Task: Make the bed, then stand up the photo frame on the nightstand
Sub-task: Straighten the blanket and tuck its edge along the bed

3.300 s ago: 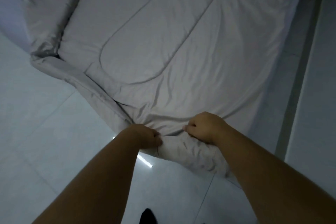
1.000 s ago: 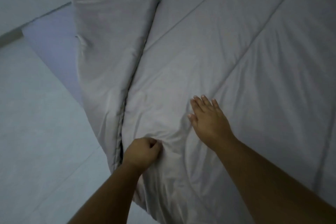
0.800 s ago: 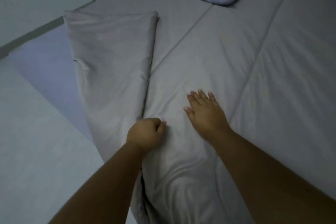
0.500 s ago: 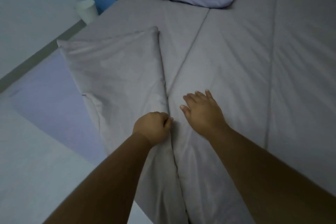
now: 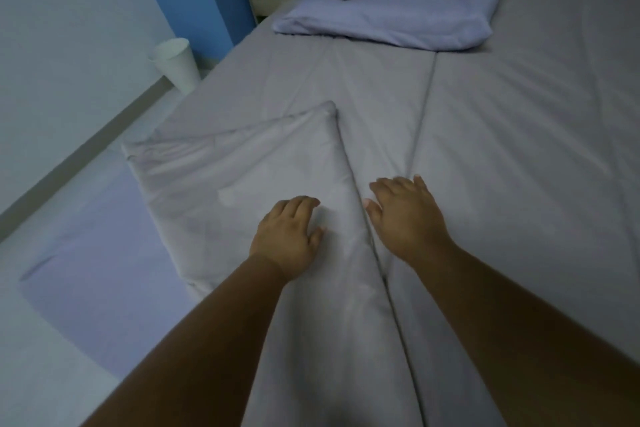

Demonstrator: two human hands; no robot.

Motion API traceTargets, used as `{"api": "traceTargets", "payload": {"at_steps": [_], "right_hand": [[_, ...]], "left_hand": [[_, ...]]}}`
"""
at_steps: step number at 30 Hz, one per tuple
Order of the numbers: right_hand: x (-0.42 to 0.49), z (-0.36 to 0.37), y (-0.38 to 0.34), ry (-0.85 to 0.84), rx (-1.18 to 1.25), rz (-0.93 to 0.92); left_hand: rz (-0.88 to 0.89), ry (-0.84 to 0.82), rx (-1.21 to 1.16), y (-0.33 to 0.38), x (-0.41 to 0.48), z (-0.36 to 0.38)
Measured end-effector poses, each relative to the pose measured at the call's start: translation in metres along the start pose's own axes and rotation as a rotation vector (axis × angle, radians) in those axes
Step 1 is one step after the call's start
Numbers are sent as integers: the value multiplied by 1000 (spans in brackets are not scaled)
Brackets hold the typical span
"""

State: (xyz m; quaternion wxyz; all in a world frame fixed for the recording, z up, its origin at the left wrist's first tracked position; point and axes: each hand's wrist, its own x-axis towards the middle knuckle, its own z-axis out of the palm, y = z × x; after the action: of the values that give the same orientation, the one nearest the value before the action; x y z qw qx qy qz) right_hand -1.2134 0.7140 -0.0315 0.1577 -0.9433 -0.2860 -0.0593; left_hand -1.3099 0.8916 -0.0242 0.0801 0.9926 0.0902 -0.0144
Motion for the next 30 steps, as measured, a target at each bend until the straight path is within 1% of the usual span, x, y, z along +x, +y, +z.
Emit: {"api": "traceTargets", "payload": {"at_steps": [2,6,10,12,16,18,21,24,25,28,30], "right_hand": [[22,3,-8,42,10,6],[61,19,-22,8,20,76],[88,55,-37,13,15,170],[100,71,-43,20,50,214],[124,85,-45,20,64,292],[132,89,-41,24,50,327],[134,99,-34,-26,40,429],[127,113,-34,-69,34,464],[125,118,-36,-68,40,466],[121,126,-41,-22,92,485],[120,126,-45,-8,130,498]], "left_hand": [[9,7,22,-19,25,-5],[-3,42,-36,-52,80,-5],[16,-11,-84,-83,123,7],[52,-32,-81,-102,142,12],[175,5,-6,-138,194,24],[173,8,-20,-149,222,27],[147,-14,-16,-161,254,35],[149,-133,79,-168,265,48],[165,-144,122,-169,263,51],[219,-45,202,-166,253,48],[225,-38,213,-163,248,43]]}}
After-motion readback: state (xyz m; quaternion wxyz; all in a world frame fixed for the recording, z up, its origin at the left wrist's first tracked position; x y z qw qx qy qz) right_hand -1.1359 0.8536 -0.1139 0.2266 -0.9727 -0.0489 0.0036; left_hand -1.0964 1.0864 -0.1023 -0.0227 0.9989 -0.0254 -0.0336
